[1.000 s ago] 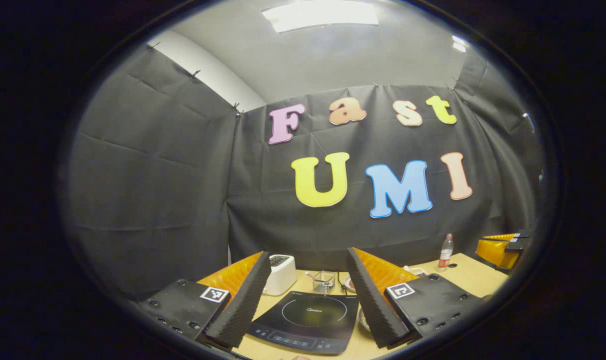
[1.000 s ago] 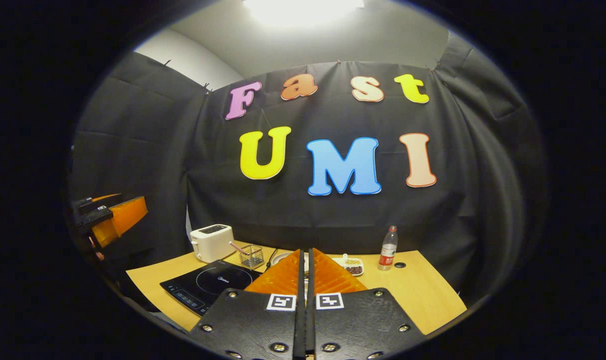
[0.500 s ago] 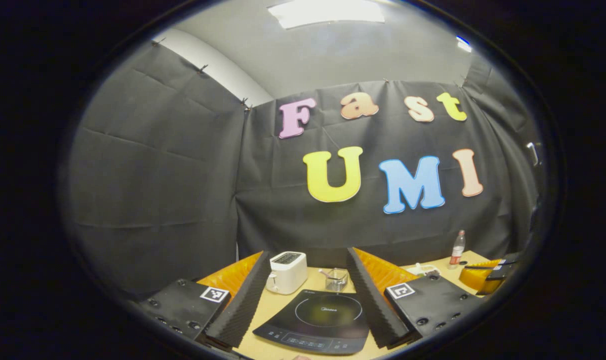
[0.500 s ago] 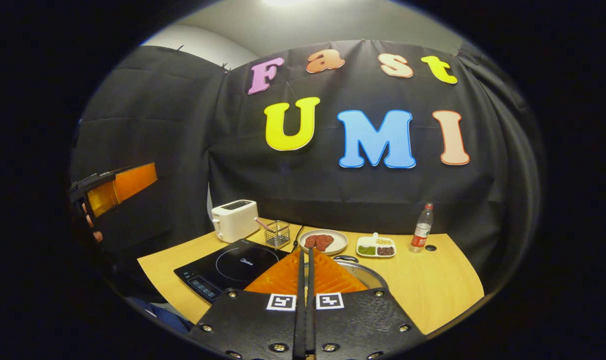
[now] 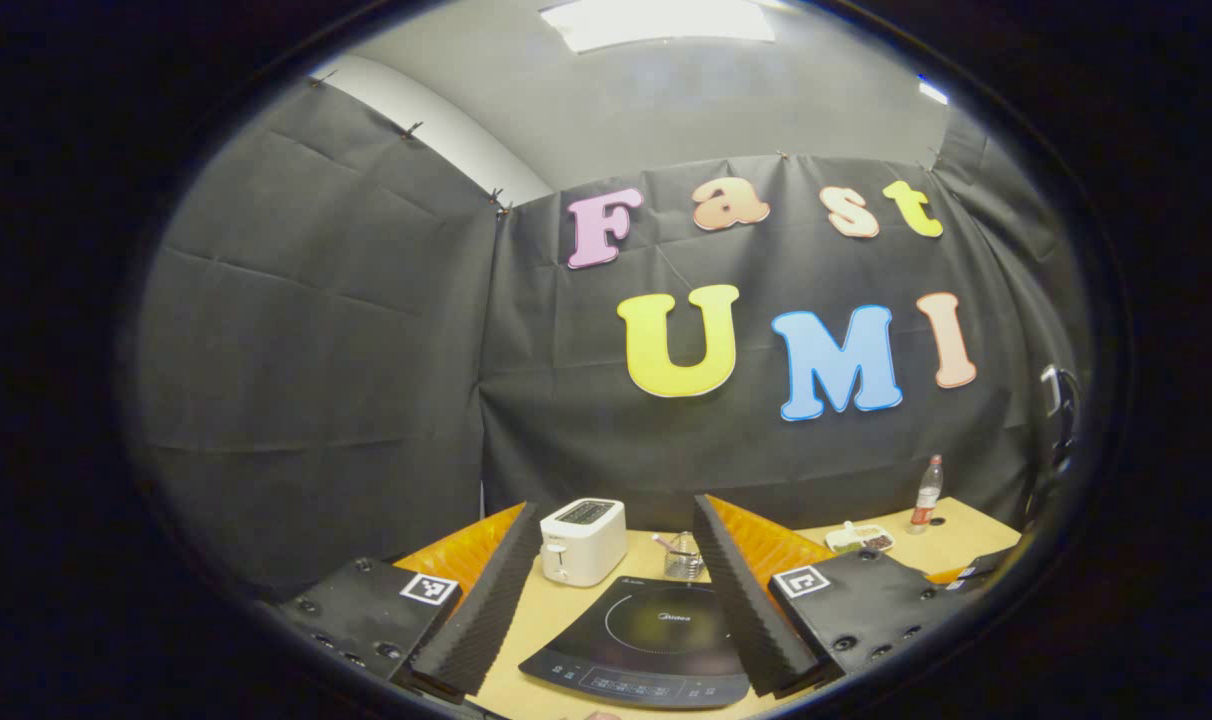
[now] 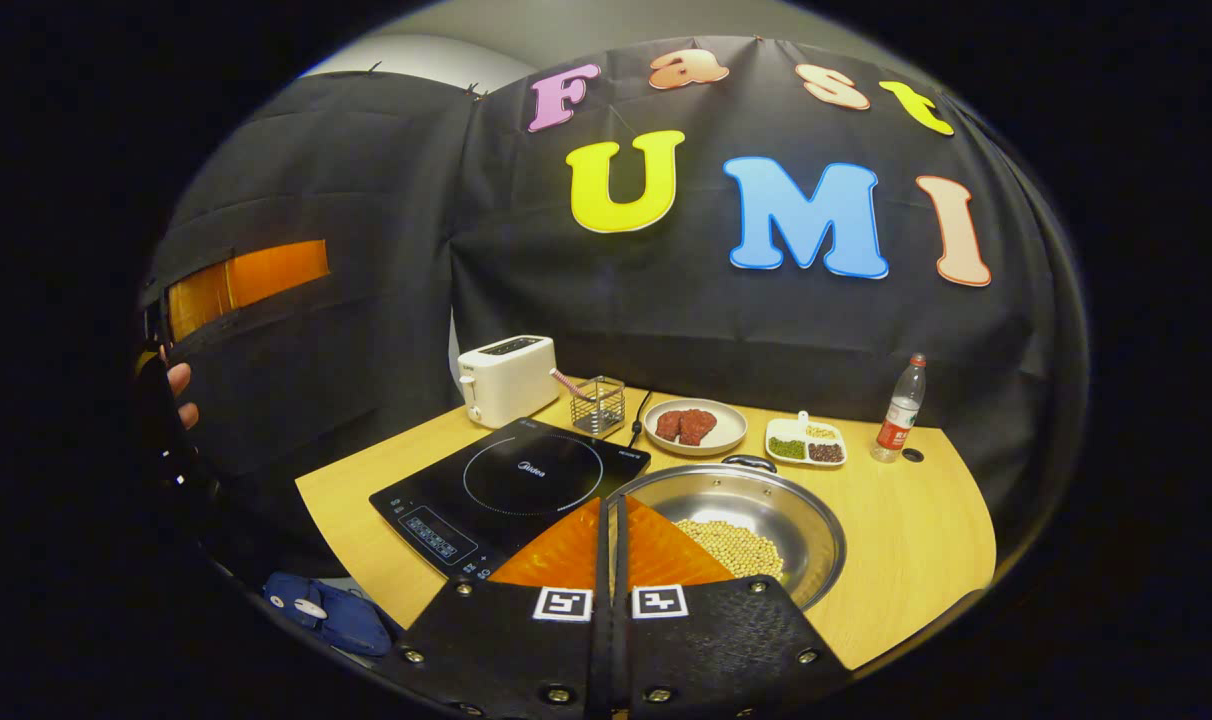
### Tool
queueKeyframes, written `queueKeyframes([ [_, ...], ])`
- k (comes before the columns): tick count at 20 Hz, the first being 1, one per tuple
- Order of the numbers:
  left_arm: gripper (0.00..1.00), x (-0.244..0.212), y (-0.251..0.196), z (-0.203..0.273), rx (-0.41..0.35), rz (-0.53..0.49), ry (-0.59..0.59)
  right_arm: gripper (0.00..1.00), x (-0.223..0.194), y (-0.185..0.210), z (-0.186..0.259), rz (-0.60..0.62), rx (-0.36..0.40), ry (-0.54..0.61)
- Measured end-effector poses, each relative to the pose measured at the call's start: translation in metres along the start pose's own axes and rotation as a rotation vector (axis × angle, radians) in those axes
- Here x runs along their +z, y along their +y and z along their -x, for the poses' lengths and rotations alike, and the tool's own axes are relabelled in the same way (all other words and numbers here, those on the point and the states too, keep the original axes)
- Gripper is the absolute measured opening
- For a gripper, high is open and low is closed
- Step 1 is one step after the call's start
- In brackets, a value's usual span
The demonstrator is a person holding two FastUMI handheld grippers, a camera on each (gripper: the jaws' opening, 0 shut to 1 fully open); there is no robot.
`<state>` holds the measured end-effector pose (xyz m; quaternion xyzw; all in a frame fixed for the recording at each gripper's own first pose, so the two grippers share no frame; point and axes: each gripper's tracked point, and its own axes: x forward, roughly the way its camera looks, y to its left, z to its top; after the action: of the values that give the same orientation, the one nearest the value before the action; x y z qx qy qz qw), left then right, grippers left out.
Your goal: First push the handle of the pot to place it horizontally, then grasp the pot with both hands and set it on the induction cooktop.
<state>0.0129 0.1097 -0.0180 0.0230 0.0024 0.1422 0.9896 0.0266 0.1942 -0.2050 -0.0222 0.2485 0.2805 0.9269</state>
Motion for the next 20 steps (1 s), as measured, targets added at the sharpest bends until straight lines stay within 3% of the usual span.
queueKeyframes([
  [10,0.92,-0.014,0.014,-0.015,0.025,-0.001,0.015,0.00,-0.066,0.026,-0.031,-0.020,0.087,0.208],
  [20,0.95,-0.026,0.007,-0.029,0.013,-0.006,0.040,0.01,-0.121,0.021,-0.043,-0.060,0.076,0.366],
])
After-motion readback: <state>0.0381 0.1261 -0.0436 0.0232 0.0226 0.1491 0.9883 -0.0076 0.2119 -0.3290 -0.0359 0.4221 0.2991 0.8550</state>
